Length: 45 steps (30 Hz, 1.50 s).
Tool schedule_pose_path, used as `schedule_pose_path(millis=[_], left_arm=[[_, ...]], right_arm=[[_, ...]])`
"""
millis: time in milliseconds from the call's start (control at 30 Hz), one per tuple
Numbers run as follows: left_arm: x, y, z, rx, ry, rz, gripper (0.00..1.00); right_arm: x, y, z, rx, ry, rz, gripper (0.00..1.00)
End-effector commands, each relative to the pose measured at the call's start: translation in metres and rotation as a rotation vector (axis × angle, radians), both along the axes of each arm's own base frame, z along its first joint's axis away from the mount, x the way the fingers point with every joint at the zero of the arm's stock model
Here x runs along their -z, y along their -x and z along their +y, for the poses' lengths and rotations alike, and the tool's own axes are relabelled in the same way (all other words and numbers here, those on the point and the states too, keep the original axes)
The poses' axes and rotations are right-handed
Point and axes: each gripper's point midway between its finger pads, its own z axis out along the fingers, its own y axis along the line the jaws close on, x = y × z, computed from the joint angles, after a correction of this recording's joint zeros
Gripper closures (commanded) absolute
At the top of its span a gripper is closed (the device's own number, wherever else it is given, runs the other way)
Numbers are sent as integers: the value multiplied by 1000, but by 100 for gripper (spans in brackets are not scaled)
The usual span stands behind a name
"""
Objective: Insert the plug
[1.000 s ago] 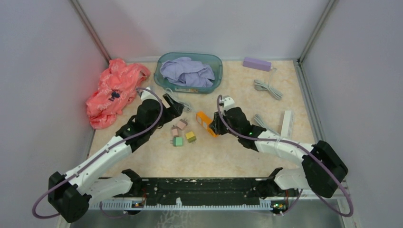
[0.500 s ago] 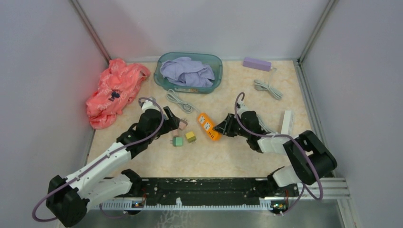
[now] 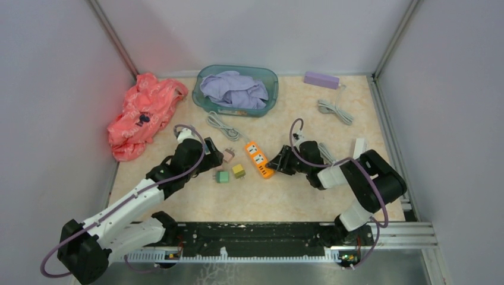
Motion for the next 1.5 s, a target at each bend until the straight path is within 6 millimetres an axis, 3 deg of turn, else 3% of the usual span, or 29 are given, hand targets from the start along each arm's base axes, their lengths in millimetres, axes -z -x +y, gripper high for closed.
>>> schedule_pose_path(millis=[0, 167, 300, 633, 800, 1000, 1467], left_arm=[[3, 1, 2, 4, -8, 5, 5], [8, 1, 1, 13, -16, 22, 5], [11, 2, -1, 24, -25, 35, 4], [16, 2, -2, 53, -79, 81, 4], [26, 0, -7, 83, -104, 119, 6], [35, -11, -16, 106, -143, 155, 11], [60, -31, -34, 120, -155, 208, 27]], right_arm=[[10, -9, -18, 44, 99, -13, 54], [13, -12, -25, 7, 199, -43, 51], [3, -12, -24, -27, 213, -73, 49], [-52, -20, -23, -91, 312, -242, 31], [-76, -20, -19, -94, 394, -349, 27], [-84, -9, -7, -122, 453, -440, 27], [-89, -4, -1, -141, 489, -510, 26]])
